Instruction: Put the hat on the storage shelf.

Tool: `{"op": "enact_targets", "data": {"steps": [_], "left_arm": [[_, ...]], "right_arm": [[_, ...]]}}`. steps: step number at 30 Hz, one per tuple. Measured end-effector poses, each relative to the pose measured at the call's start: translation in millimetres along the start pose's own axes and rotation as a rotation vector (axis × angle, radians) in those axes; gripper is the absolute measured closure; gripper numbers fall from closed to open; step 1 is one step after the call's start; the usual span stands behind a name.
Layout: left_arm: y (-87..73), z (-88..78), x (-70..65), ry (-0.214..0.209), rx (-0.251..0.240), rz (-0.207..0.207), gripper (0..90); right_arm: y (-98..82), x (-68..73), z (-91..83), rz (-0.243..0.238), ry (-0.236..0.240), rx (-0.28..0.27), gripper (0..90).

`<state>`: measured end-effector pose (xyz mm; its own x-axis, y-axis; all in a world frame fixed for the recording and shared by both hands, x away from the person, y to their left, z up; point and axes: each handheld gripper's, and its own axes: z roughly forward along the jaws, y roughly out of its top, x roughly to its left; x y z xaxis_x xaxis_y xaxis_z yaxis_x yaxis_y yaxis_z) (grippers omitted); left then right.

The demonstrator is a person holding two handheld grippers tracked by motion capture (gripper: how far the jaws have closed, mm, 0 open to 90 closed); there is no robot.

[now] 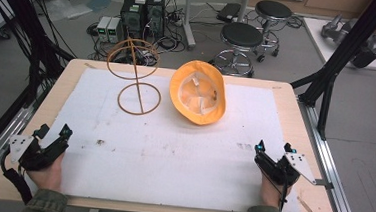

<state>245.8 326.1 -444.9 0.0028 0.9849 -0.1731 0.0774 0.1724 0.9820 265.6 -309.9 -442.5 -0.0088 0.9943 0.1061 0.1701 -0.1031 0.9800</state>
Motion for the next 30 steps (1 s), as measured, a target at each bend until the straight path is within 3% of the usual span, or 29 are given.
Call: {"op": "enact_targets", "data": {"steps": [8,18,20,24,26,30], "left_arm": [[0.3,-0.6,0.9,0.005,-0.002,-0.003,29.3],[0.2,-0.3,1.0,0.005,-0.002,-0.003,29.3],[0.2,-0.5,1.0,0.004,0.000,0.000,29.3],[-0.4,1.1,0.1,-0.001,0.000,0.001,29.3],[-0.6,2.2,-0.1,-0.003,0.004,0.004,29.3],[-1.1,3.9,-0.6,-0.001,0.007,0.000,29.3]], "right_arm": [[-0.3,0.9,0.1,0.003,-0.005,0.005,10.4],[-0.5,-4.8,-1.9,0.034,-0.109,-0.030,10.3],[-0.7,-5.1,-2.0,0.045,-0.104,-0.031,10.3],[-0.2,-3.9,-1.9,0.044,-0.050,-0.041,10.3],[0.0,-3.2,0.1,0.066,0.016,-0.029,10.3],[3.1,-0.4,2.6,0.049,0.033,-0.035,10.3]]}}
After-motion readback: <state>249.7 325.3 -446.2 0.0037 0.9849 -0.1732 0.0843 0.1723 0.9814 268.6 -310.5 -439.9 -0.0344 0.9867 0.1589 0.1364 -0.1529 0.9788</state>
